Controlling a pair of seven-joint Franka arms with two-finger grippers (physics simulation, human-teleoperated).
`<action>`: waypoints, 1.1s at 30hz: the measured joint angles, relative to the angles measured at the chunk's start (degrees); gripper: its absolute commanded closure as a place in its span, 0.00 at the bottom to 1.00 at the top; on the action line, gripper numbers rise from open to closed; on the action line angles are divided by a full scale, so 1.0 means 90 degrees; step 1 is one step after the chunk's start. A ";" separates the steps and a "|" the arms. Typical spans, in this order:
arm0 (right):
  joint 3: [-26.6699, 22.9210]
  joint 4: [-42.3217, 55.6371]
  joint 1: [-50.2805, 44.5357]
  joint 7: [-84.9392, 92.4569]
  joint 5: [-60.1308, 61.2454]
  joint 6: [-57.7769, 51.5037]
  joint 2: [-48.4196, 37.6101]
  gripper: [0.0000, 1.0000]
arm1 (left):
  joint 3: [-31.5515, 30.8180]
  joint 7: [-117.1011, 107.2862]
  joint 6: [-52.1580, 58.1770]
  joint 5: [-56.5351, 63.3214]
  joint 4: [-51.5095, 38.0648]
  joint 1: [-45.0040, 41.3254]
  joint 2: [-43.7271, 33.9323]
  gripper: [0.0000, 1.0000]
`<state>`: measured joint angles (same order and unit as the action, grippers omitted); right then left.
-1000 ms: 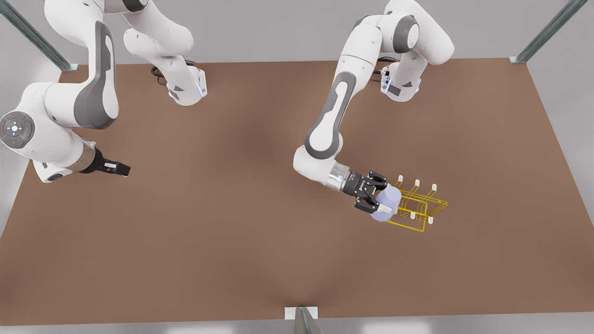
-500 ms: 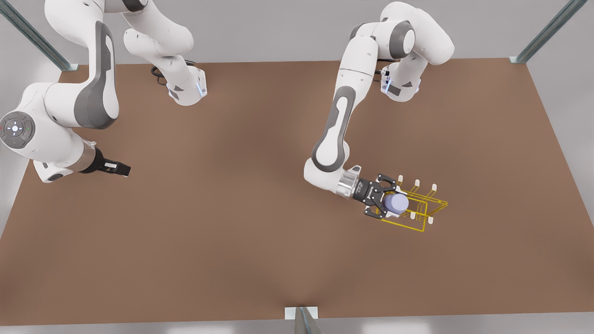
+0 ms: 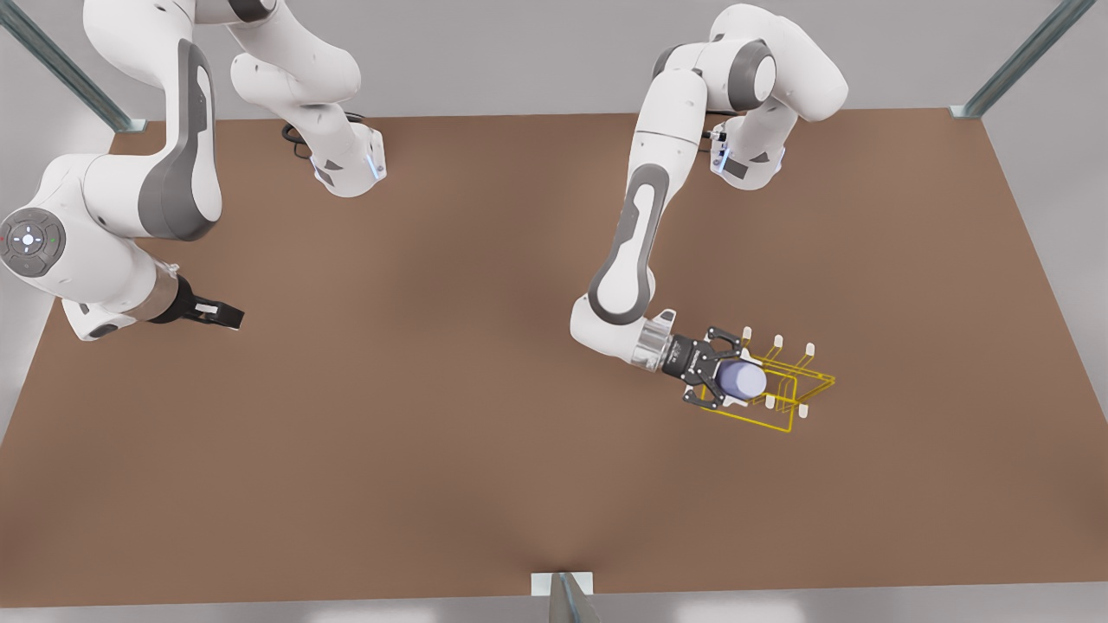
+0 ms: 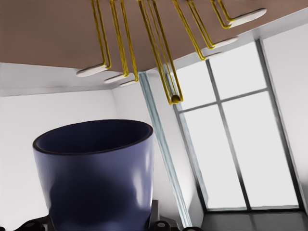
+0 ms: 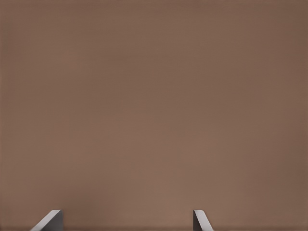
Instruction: Place the cup on the cup holder
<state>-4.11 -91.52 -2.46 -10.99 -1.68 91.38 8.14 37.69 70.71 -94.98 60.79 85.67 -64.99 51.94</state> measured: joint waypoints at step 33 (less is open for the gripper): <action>0.0189 0.0839 -0.0008 0.0126 0.0002 0.0531 0.0601 0.00 | -0.0041 -0.1928 -0.0364 0.0059 0.0013 0.0345 0.0513 0.00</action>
<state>-2.41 -83.97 -2.54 -9.86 -1.66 96.16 13.55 37.32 53.36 -98.25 61.32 85.78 -61.88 56.56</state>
